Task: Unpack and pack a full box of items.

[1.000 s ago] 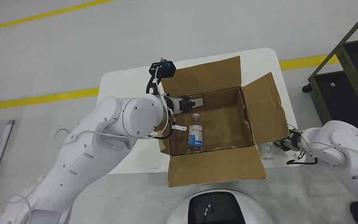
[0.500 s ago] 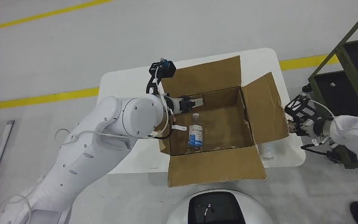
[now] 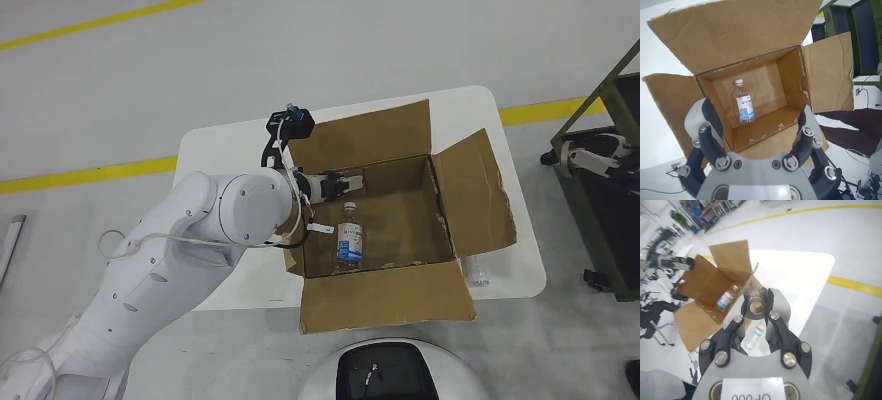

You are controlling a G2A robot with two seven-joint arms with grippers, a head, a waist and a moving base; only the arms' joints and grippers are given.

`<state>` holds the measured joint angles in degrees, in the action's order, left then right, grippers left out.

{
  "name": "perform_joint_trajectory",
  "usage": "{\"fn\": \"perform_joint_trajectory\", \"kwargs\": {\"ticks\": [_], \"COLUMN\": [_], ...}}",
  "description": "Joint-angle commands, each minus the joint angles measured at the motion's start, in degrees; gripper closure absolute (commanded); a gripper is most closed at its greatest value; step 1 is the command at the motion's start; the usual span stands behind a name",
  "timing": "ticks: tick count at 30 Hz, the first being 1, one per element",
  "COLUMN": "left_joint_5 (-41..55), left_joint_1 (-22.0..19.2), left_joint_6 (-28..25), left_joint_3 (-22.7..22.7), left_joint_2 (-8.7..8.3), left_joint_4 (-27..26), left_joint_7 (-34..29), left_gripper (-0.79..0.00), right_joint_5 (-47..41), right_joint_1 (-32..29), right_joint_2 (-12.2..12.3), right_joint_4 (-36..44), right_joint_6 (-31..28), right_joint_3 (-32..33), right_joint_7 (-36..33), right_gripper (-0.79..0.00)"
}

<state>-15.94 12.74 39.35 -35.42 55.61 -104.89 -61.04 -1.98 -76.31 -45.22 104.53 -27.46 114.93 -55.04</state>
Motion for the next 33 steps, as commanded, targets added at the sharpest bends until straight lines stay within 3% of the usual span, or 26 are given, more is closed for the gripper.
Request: {"fn": "perform_joint_trajectory", "kwargs": {"ticks": [1, 11, 16, 21, 26, 33], "left_joint_5": [0.0, -0.5, -6.2, -14.3, -17.2, -17.2], "left_joint_1": [0.0, 1.1, 2.9, 6.2, 12.0, 12.0], "left_joint_6": [0.0, -0.6, 2.6, 6.4, 5.4, 5.4], "left_joint_3": [0.0, -0.8, -4.7, -9.7, -15.6, -15.6], "left_joint_2": [0.00, -0.19, -1.79, -4.52, -7.77, -7.77], "left_joint_4": [0.0, 0.4, -1.1, -2.6, -2.6, -2.6], "left_joint_7": [0.0, 2.1, 3.6, 2.5, 1.5, 1.5], "left_gripper": [-0.785, -0.785, -0.785, -0.785, -0.785, -0.785], "right_joint_5": [-3.0, 1.2, 4.2, 9.4, 16.6, 28.2], "right_joint_1": [0.7, 8.5, 12.6, 17.3, 24.0, 35.3], "right_joint_2": [0.1, 0.4, 0.2, -0.2, -1.3, -5.2], "right_joint_4": [0.3, 3.4, 2.9, 2.5, 3.1, -1.4], "right_joint_6": [-0.6, 1.8, 3.8, 6.5, 9.3, 12.0], "right_joint_3": [-1.2, -14.2, -21.1, -29.0, -40.9, -60.2], "right_joint_7": [-0.2, -1.3, -0.6, -2.7, -6.0, -7.0], "right_gripper": [0.000, 0.000, 0.000, 0.000, 0.000, 0.000]}}
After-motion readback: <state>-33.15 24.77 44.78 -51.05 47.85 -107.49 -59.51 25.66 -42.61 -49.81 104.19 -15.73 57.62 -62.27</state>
